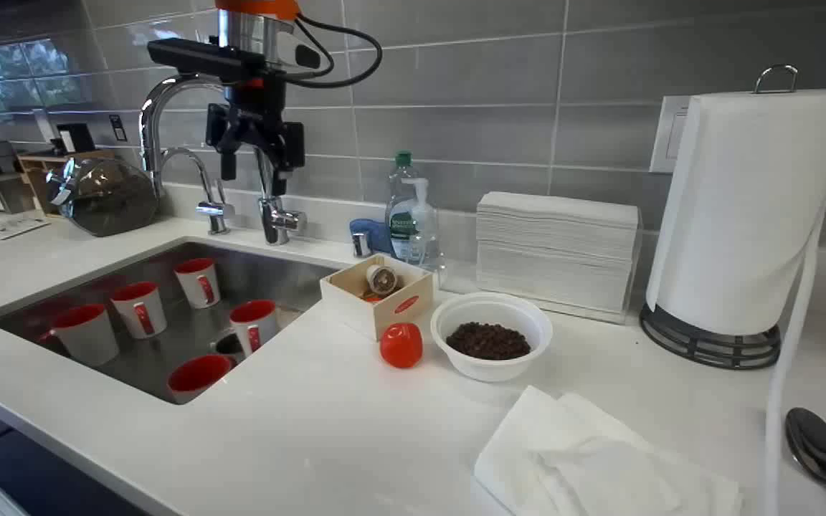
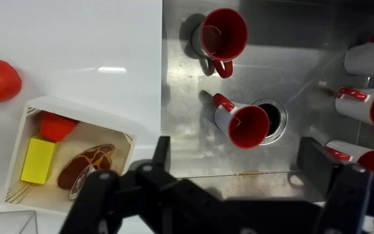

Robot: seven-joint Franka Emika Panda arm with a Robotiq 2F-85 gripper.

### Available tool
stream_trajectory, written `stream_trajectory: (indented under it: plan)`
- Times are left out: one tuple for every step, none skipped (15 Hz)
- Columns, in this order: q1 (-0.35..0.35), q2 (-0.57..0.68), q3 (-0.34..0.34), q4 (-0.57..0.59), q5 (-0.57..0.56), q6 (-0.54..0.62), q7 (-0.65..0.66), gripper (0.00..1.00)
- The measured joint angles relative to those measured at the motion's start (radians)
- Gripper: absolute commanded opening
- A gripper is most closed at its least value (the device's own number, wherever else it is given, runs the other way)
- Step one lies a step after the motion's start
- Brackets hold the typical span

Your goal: Move the white bowl a bit forward

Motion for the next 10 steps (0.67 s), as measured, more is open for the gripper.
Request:
stream_trajectory:
  plan:
    - [0.000,0.000,0.000,0.000,0.000,0.000,0.000,1.00]
    - [0.000,0.000,0.000,0.000,0.000,0.000,0.000,1.00]
    - [0.000,0.000,0.000,0.000,0.000,0.000,0.000,1.00]
    - [0.000,0.000,0.000,0.000,0.000,0.000,0.000,1.00]
    - [-0.002,0.000,0.002,0.000,0.000,0.000,0.000,1.00]
    - [-0.004,0.000,0.003,0.000,-0.004,0.000,0.000,1.00]
    - [-0.007,0.001,0.004,0.000,-0.011,0.000,0.000,1.00]
    - [-0.012,0.001,0.004,0.000,-0.024,0.004,0.000,1.00]
    - [-0.020,0.001,0.004,0.000,-0.042,0.011,0.000,1.00]
    - [-0.030,0.001,0.003,0.000,-0.062,0.021,0.000,1.00]
